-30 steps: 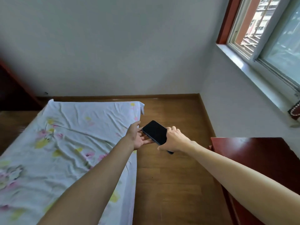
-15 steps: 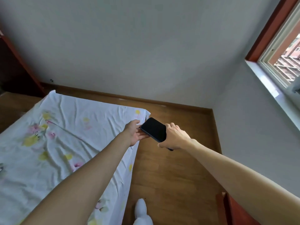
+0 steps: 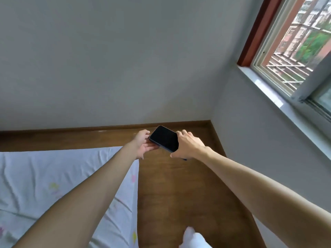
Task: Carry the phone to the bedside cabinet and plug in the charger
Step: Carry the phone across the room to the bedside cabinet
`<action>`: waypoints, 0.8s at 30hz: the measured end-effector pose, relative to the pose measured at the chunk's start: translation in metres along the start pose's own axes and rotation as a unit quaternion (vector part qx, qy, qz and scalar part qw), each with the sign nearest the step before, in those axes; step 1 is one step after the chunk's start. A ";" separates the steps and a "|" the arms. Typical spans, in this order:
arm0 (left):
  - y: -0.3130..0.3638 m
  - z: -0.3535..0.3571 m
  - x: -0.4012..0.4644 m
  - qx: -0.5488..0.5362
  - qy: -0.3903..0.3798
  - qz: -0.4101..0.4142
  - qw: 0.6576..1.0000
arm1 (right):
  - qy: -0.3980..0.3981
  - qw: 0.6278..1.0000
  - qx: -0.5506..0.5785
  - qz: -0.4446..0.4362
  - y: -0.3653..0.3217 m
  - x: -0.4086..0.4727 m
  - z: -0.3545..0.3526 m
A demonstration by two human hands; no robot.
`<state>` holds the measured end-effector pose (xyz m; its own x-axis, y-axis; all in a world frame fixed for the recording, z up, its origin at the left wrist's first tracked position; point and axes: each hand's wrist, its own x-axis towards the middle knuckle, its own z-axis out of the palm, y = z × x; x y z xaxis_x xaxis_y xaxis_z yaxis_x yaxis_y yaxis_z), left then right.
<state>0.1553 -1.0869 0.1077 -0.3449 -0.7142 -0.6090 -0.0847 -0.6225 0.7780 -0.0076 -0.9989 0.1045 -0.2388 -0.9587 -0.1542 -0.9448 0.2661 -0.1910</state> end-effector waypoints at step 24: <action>0.293 -0.084 0.333 -0.078 0.133 0.046 0.987 | -0.044 0.984 -0.037 -0.170 -0.049 0.496 -0.079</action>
<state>0.0943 -1.5336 0.1200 -0.0861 -0.8154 -0.5725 0.0867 -0.5786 0.8110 -0.0973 -1.4957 0.1140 0.1119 -0.9778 -0.1770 -0.9811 -0.0804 -0.1762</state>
